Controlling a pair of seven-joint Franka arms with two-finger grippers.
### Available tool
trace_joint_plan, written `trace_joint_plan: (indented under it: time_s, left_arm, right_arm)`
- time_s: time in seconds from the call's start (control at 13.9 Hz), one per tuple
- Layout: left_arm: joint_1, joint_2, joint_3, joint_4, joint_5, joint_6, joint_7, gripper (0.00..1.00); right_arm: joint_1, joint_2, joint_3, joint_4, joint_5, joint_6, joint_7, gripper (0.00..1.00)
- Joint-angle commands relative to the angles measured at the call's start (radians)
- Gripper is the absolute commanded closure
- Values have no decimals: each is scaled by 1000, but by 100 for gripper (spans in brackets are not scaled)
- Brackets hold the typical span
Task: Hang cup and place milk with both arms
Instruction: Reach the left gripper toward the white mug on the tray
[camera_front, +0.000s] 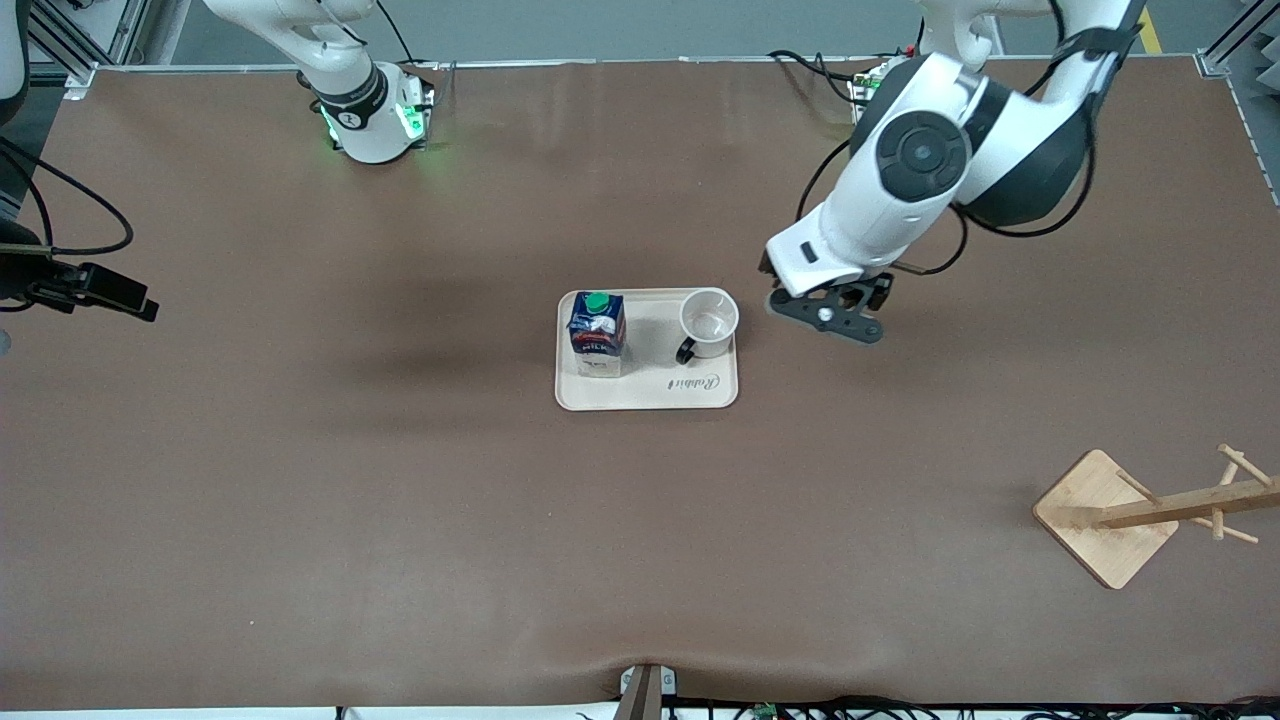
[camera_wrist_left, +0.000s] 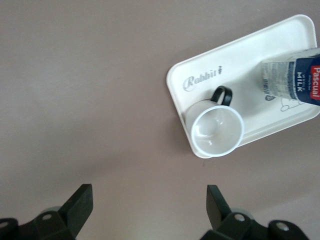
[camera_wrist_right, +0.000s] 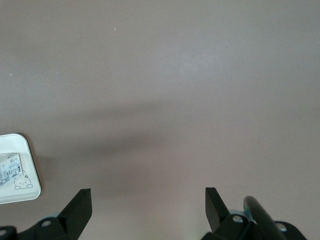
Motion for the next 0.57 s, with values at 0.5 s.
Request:
trace_joint_plan:
  time_s: [0.5]
  left_arm:
    - [-106, 211, -1, -20, 51, 198, 7, 18]
  right_arm:
    - [38, 36, 3, 13, -3, 92, -1, 0]
